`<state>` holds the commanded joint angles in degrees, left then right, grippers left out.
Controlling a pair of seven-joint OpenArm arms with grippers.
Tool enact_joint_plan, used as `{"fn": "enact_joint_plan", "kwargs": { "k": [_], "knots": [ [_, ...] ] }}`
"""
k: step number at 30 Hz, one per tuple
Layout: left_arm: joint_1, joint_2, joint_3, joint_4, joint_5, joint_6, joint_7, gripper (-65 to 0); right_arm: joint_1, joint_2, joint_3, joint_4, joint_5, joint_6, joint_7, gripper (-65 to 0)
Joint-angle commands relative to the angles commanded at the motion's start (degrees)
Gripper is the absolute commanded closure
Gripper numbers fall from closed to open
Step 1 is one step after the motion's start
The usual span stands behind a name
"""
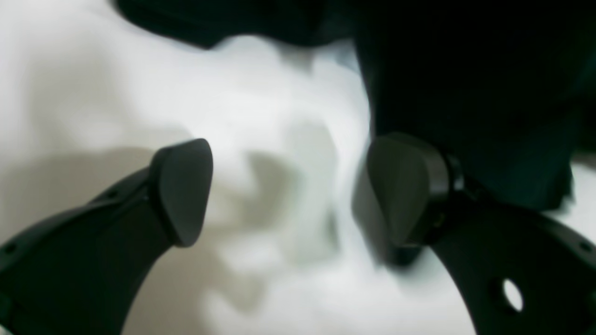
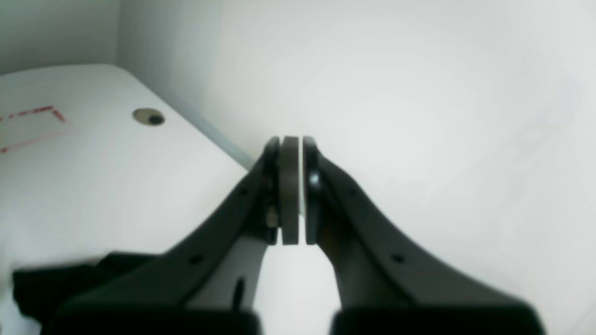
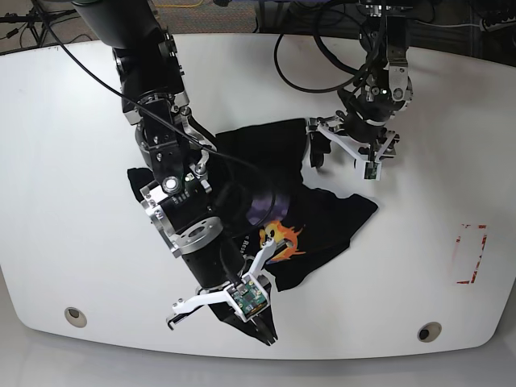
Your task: Fold the T-shirt properly
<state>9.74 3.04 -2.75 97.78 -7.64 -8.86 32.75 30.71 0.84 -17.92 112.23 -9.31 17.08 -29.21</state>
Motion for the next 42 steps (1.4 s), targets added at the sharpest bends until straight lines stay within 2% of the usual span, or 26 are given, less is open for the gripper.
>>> {"fn": "enact_joint_plan", "kwargs": {
  "k": [10, 12, 18, 23, 24, 30, 42],
  "knots": [
    [-2.5, -0.6, 4.6, 1.4, 9.9, -0.1, 1.8, -52.9, 6.1, -3.1, -0.8, -0.4, 0.1, -0.30, 0.1, -0.4],
    [-3.4, -0.7, 5.6, -0.2, 10.3, 0.0, 2.7, -52.9, 10.5, -4.7, -3.5, -0.4, 0.1, -0.10, -0.4, 0.0],
    [-2.9, -1.1, 6.5, -0.9, 7.1, 0.0, 3.1, -51.4, 11.5, -4.7, -5.1, 0.2, -0.2, -0.02, -0.5, 0.0],
    [-2.3, -1.2, 7.2, -0.9, 5.7, -0.1, 3.4, -39.1, 12.0, -4.7, -5.7, 0.1, -0.1, 0.01, -0.6, 0.0],
    [0.9, -2.5, 5.8, -2.2, 7.7, -0.1, 5.0, -50.0, 2.8, -1.4, -2.3, -3.7, -1.3, 0.37, -4.0, -1.4],
    [2.6, -4.0, 6.0, -1.9, 7.6, -0.1, 4.8, -49.9, 1.8, -0.5, -2.4, -4.4, -1.4, 0.28, -4.0, -1.4],
    [3.1, -4.1, 5.9, 1.0, 7.6, -0.1, 4.8, -49.9, 3.6, -0.7, -2.4, -4.6, -1.4, 0.20, -4.0, -1.4]
  ]
}}
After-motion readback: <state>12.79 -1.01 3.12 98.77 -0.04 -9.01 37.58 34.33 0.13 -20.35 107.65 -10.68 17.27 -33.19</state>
